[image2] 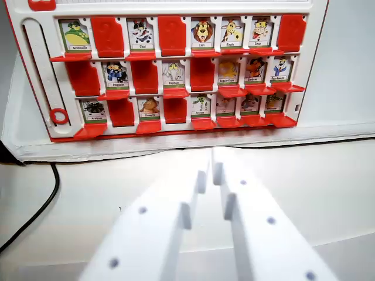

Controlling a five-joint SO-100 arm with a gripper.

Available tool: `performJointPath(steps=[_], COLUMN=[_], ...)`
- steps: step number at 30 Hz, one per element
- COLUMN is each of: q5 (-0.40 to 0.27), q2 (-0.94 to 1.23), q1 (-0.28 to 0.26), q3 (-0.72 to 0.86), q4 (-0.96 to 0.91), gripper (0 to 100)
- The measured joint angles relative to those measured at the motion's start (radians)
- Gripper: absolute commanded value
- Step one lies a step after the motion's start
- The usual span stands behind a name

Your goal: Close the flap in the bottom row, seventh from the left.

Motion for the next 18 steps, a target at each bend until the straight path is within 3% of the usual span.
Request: performJointPath(steps=[14, 18], q5=[-0.164, -0.209], q2=[-0.012, -0.057], q1=[0.224, 0.261], q3=[0.414, 0.528], q4=[-0.462, -0.607], gripper=[0, 0])
